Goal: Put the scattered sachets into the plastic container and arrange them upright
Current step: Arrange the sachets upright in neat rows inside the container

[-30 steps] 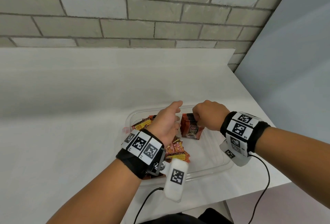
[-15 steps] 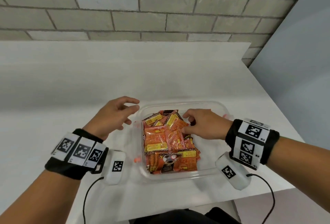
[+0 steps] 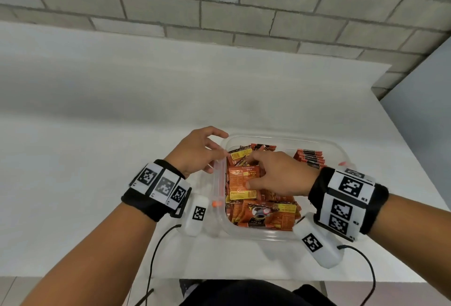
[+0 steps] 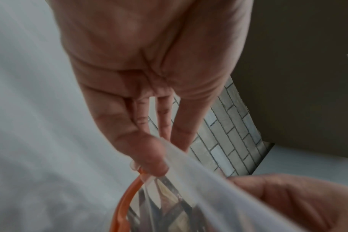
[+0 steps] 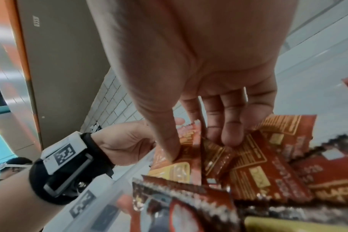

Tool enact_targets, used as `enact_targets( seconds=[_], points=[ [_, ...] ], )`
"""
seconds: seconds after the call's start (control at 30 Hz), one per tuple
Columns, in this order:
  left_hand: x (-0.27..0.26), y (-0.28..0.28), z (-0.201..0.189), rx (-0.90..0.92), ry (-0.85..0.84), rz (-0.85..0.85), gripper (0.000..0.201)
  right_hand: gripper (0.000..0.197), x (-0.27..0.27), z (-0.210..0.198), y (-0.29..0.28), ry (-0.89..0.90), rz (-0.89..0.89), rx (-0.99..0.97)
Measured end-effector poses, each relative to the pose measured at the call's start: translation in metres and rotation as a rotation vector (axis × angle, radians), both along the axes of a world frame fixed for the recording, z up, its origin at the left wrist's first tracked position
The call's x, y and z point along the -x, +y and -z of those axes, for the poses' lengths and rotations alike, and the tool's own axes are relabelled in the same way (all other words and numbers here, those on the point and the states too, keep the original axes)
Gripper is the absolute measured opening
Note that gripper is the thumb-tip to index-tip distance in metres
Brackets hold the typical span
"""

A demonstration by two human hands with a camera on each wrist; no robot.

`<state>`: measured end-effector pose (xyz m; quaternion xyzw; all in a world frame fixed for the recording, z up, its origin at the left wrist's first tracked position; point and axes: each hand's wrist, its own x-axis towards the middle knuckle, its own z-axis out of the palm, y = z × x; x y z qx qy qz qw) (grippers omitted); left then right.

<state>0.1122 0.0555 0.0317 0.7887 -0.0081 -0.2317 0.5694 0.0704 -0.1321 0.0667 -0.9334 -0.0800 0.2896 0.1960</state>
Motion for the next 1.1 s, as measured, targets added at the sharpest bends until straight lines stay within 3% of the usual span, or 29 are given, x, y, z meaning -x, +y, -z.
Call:
enact_targets(
  seconds=[0.13,0.23,0.4,0.5,0.6,0.73,0.97,1.03,1.1],
  points=[
    [0.000,0.001,0.002,0.026,0.004,-0.005,0.035,0.048,0.000,0.002,0.003,0.047,-0.088,0.034],
    [0.000,0.002,0.003,0.038,0.011,-0.004,0.036,0.021,0.000,0.003,0.004,0.035,-0.155,0.055],
    [-0.002,0.003,0.005,0.053,0.021,-0.005,0.035,0.024,-0.001,-0.003,0.002,0.055,-0.141,-0.042],
    [-0.003,0.003,0.007,0.065,0.026,-0.007,0.035,0.011,-0.005,-0.009,-0.008,0.071,0.033,-0.233],
    [-0.003,0.004,0.008,0.080,0.030,-0.005,0.035,0.013,-0.011,-0.015,-0.023,0.029,0.290,-0.443],
    [-0.003,0.004,0.010,0.096,0.035,-0.010,0.035,0.012,-0.013,-0.025,-0.043,0.039,0.374,-0.546],
    [-0.002,0.004,0.012,0.131,0.035,-0.016,0.033,0.012,0.005,-0.014,-0.033,0.163,0.058,-0.197],
    [-0.002,0.004,0.012,0.134,0.034,-0.019,0.032,0.015,0.006,-0.008,-0.029,0.159,0.008,-0.149],
    [-0.002,0.004,0.013,0.133,0.031,-0.020,0.032,0.006,0.006,-0.008,-0.026,0.163,-0.005,-0.166]
  ],
)
